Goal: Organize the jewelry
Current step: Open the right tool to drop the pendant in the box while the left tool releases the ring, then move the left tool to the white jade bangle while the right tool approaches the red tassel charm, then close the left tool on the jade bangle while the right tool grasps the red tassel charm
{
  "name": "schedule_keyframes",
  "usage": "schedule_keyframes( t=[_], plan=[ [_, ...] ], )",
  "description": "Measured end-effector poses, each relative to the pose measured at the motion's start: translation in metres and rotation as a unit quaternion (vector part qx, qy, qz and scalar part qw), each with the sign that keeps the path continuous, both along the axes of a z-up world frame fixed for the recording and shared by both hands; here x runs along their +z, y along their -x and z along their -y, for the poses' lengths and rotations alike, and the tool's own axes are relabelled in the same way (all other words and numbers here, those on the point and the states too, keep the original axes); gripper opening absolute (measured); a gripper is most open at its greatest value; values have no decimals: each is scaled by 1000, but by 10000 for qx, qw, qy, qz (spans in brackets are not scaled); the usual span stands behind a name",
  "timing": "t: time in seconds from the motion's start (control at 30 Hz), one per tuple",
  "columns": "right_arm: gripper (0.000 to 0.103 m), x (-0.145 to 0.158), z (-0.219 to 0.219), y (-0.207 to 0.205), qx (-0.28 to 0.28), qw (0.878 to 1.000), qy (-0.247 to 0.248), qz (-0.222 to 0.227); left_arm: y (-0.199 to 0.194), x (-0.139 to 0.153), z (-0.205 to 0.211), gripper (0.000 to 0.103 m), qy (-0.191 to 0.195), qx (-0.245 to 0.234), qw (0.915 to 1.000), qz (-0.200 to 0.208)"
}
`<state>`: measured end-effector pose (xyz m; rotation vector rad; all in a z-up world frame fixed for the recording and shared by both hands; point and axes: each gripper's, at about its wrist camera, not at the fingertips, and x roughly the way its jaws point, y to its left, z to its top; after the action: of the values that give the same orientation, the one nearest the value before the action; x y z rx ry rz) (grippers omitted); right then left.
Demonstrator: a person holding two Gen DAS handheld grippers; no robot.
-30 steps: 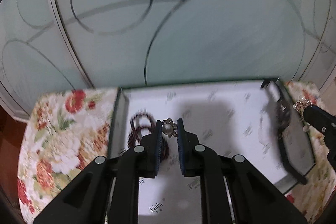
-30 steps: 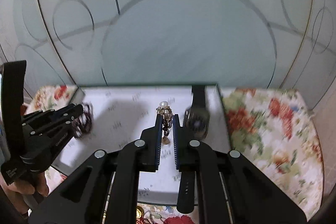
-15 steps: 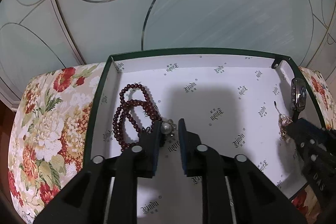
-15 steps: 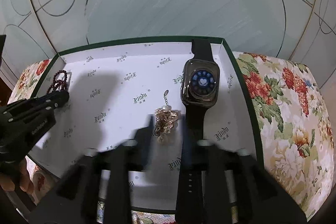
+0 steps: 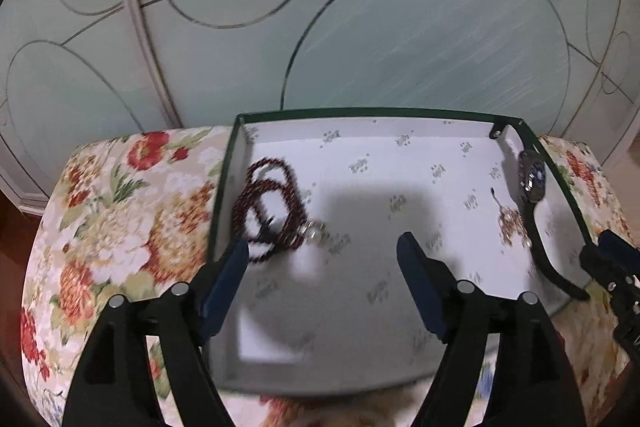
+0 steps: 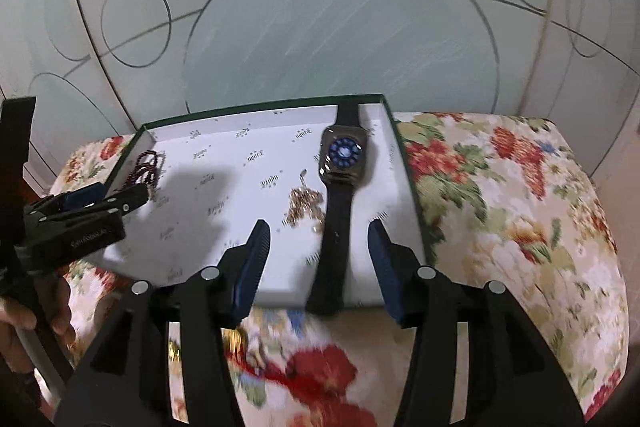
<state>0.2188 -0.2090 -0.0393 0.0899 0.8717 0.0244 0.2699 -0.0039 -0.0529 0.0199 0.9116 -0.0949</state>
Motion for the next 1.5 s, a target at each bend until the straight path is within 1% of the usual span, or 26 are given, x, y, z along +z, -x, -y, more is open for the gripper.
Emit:
schedule_keyframes(
  t=[0.17,0.33,0.4,0.5,0.63,0.73,0.93,1.07,1.23,1.33,1.4,1.43,1.5],
  plan=[
    [51,6,9,35,-66,10000,-48,17,27,1,-23,76,125,134,9998,-50],
    [51,3,9,60,-49,9999,-28,-99,60,-2,-42,77,223,307,9991,-175],
    [51,-1,6,66,-34,9999,-15,-167,72,-4,-43,78,264,316,9989,-201],
    [51,-7,1,75,13,9997,16,-258,88,-7,-39,82,326,250,9989,-231],
    [51,-10,-4,82,42,9995,31,-319,107,-14,-25,83,240,107,9994,-206],
    [51,-12,-6,86,60,9994,26,-345,109,-20,-17,83,165,66,9996,-241],
    [51,-15,-11,90,118,9992,19,-383,105,-30,-14,83,255,139,9991,-307],
    [52,-17,-10,89,125,9991,0,-403,103,-38,-8,84,195,110,9990,-387],
    [52,-20,-10,88,109,9989,-35,-451,101,-41,-2,86,8,70,9996,-265],
    [52,-23,-11,87,119,9988,-35,-474,103,-40,-4,86,88,56,9998,-187],
    [52,-24,-13,86,143,9987,-36,-490,105,-39,-5,72,23,35,9999,-117],
    [52,-25,-13,86,154,9986,-39,-497,105,-39,-4,70,-7,9,10000,-90],
    [52,-26,-15,85,175,9985,-43,-514,105,-38,-6,70,29,-3,9999,-105]
  ],
)
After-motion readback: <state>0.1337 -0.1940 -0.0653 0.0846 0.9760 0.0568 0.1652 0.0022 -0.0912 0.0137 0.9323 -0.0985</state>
